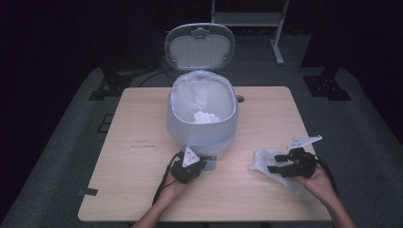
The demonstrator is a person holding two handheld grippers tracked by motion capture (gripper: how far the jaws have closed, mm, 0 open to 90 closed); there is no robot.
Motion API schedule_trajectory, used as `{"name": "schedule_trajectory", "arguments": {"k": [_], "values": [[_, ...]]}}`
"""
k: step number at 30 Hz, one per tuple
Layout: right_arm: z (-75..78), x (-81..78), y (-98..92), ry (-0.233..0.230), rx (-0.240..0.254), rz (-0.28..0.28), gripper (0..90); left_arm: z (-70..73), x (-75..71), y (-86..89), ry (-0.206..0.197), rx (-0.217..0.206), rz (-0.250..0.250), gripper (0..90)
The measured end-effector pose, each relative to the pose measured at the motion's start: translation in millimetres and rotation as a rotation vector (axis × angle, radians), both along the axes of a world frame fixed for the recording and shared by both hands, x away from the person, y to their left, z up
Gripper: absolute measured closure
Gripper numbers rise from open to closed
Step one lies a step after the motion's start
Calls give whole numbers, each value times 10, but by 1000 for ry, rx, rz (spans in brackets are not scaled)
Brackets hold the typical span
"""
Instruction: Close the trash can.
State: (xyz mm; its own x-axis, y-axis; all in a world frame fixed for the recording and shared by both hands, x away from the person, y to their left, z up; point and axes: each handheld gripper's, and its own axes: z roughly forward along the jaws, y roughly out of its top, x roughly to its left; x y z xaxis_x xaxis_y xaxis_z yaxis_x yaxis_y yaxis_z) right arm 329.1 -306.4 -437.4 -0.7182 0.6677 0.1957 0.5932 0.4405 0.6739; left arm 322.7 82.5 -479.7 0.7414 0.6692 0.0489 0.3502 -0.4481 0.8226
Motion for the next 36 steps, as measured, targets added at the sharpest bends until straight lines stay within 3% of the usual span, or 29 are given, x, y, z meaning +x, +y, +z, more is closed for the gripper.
{"name": "schedule_trajectory", "arguments": {"k": [22, 36], "values": [[-261, 34, 62, 36, -59, 4, 364, -2, 1, -1, -1, -2, 0, 815], [-286, 3, 121, -3, -117, 6, 524, 0, 0, 0, 0, -1, 0, 815]]}}
